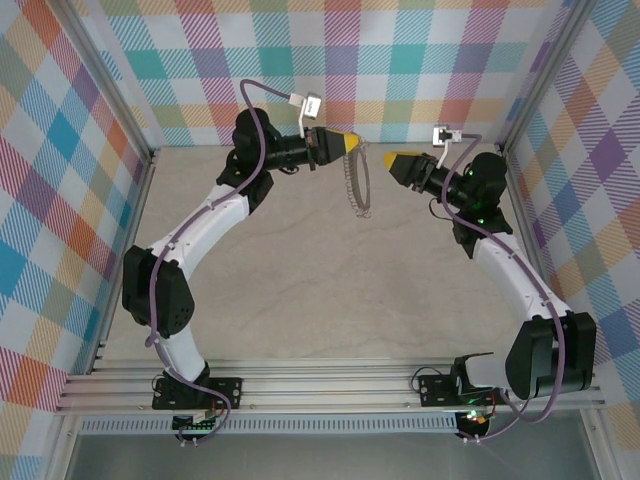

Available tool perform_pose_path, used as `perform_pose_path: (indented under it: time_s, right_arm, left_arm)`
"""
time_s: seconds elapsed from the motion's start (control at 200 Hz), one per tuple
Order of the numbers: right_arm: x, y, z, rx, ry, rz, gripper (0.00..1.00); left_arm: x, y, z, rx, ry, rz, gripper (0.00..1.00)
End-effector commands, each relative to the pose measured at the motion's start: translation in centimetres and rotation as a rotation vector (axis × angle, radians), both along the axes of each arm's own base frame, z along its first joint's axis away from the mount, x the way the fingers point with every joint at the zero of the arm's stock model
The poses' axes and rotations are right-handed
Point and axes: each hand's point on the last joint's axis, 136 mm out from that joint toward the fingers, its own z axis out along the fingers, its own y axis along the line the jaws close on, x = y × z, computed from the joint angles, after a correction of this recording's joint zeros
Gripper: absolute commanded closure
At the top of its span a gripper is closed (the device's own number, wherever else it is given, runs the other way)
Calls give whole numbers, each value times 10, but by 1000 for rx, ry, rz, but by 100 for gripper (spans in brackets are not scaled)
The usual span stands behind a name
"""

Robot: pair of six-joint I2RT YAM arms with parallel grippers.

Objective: Put the keys on the keyring

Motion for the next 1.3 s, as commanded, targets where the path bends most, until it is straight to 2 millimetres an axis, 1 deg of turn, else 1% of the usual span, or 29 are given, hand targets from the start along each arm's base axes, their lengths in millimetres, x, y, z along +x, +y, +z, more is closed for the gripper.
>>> perform_pose_path:
  time_s: [0.0,0.225,0.445,0.79,0.89,0.93,0.985,1.295]
  right_arm:
    - [-7,6,16,2,-68,-4,45]
    - [-8,24,15,-30,-77,22,42]
    - [-11,40,20,-56,-105,50,37]
    - [-1,55,19,-85,-109,42,37]
    - [-1,58,18,-90,-109,45,38]
    - [-2,59,18,-93,-111,48,40]
    - [-3,59,17,-101,-110,50,45]
    - [-16,65,11,-117,-112,90,77]
  left_arm:
    - [-17,8,38,-75,-85,0,100]
    - [-20,7,40,-79,-88,-12,100]
    - [-21,5,37,-73,-81,-24,100]
    - [-27,1,38,-72,-83,-46,100]
    - [-27,0,37,-72,-82,-46,100]
    - [-26,0,37,-72,-82,-44,100]
    - [-25,0,37,-72,-79,-39,100]
    - [-21,1,36,-76,-70,-10,100]
